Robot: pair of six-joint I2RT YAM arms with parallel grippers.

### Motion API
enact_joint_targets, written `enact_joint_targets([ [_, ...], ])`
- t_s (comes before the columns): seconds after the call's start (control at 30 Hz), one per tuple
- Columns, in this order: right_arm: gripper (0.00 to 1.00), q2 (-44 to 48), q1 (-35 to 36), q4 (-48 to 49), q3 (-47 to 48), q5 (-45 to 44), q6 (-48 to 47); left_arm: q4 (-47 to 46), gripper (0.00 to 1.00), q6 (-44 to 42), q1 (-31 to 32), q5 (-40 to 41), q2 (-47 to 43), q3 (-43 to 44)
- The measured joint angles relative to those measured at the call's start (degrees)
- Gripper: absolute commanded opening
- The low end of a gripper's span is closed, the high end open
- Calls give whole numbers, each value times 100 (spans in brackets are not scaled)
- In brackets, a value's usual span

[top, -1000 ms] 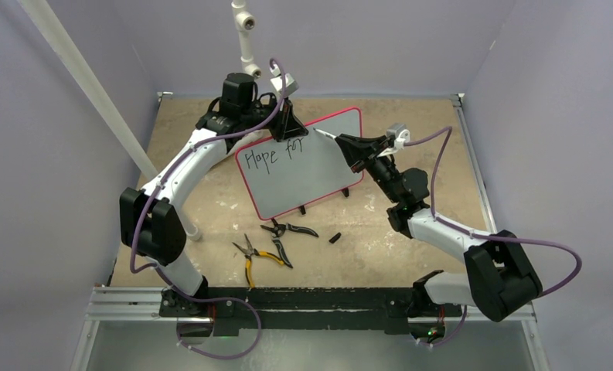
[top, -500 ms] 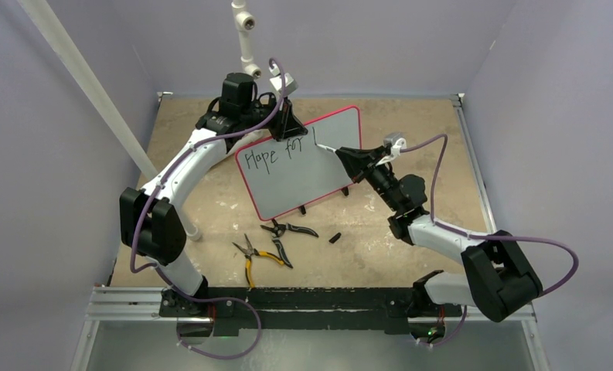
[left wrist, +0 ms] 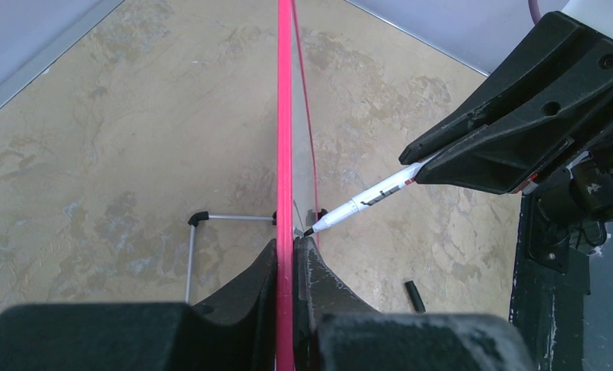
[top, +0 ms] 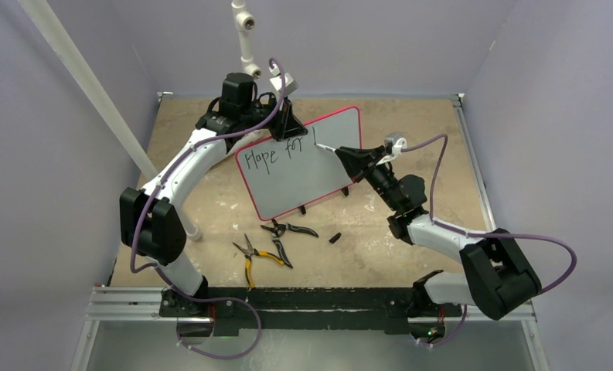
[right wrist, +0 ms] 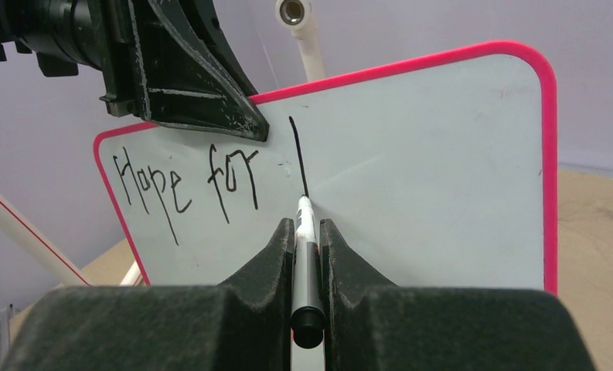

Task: Write a sentence on the whiteboard

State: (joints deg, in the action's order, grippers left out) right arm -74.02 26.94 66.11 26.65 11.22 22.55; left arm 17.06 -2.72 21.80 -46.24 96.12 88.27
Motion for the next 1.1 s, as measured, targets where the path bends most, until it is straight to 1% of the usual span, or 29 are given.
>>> enact_joint_targets([
  [0.33,0,-138,2,212,122,-24,74,-4,0,2,-4,13,2,-2],
  [0.73,0,-79,4,251,120,-334,103,-13,0,4,-4,22,9,-2],
  [1.1,0,-9,4,245,-94,-494,103,-15,0,4,-4,22,9,-2],
])
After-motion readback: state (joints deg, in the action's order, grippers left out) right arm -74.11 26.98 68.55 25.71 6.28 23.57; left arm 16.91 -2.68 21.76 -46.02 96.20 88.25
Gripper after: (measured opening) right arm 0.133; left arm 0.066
